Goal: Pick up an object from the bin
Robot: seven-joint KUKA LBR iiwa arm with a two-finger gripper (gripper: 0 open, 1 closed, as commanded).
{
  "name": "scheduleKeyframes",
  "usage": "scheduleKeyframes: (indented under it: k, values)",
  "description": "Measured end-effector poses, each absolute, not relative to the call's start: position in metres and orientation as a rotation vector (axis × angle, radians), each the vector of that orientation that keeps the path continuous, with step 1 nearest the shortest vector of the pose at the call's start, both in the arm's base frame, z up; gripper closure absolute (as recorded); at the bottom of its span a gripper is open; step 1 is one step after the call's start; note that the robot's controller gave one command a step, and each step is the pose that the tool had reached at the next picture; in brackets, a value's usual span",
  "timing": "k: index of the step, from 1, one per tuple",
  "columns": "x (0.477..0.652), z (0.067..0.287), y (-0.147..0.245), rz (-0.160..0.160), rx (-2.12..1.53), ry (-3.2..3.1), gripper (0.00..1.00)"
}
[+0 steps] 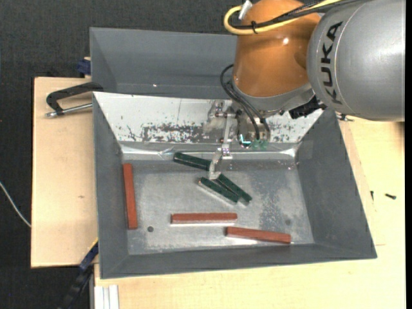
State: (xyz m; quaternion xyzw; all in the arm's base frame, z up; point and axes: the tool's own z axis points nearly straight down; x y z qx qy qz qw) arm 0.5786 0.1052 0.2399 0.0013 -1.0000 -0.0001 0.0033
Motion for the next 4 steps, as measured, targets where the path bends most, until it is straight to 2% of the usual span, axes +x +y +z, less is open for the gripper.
scheduleKeyframes:
  k: [1, 2, 3, 4]
  values:
    - [0.58, 0.244, 0.105, -0.002, 0.001, -3.143, 0.0]
    - [0.581, 0.203, 0.082, -0.005, -0.017, -3.15, 0.0]
    - [0.588, 0.143, 0.077, -0.001, -0.055, -3.146, 0.0]
    - [0.588, 0.078, 0.091, -0.007, -0.235, -3.13, 1.0]
